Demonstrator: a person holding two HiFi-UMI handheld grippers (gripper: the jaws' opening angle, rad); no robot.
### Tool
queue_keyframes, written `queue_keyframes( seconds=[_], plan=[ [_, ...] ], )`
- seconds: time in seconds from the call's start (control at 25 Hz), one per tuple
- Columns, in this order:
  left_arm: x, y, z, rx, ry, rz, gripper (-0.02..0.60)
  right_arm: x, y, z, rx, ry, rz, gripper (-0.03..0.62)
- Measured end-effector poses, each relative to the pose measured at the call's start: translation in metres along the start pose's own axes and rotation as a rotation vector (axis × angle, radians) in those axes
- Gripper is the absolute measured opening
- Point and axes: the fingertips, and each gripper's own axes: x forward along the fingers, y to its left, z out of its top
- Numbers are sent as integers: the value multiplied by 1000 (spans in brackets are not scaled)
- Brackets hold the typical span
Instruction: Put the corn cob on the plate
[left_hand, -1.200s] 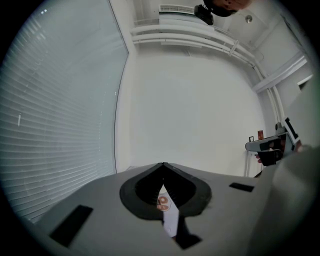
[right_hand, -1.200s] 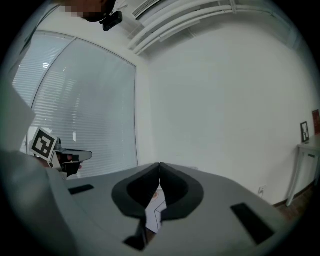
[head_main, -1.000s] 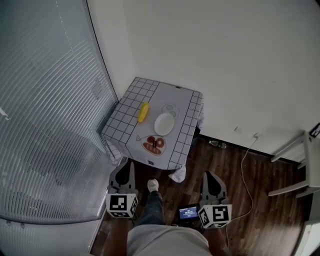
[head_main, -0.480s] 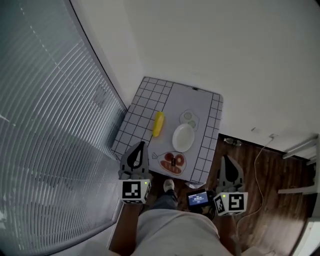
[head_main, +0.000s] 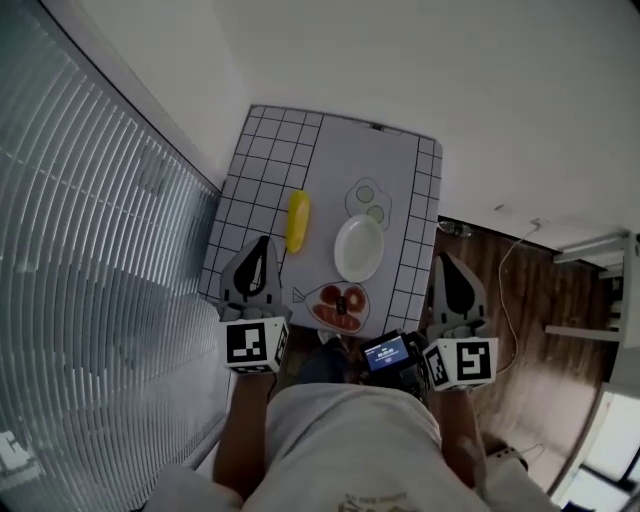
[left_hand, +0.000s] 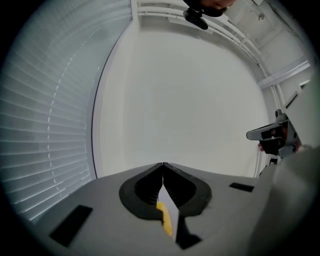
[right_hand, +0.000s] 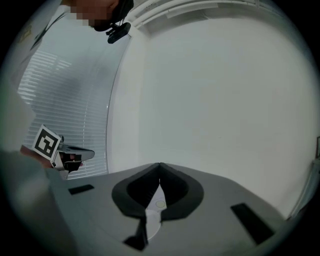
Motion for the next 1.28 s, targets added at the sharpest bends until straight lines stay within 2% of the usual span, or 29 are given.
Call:
queue_keyframes(
  seconds=[0.28,0.4,0.56,0.76,0.92,1.0,1.16,1.28],
  plan=[
    [36,-8,-33,-3,75,-30,8,16,-17,-13,25,47,-21,8],
    [51,-14,-49,54,102,-41,8,23,-28,-22,47,65,-21,8],
    [73,-24,-87,116,205,-52,8,35,-38,-31,47,91,13,8],
    [96,-26,-135,157,325,-14,9,51,-49,-44,70,121,53,8],
    [107,-25,-164,158,392,9,13,59,-52,-57,71,157,85,8],
    [112,-23,-171,153,405,12,44,62,-54,-63,73,166,93,8],
    [112,-19,-182,143,426,22,55,64,-55,-77,79,194,107,8],
    [115,-21,-192,134,447,16,88,67,-56,-83,82,206,116,8]
  ],
)
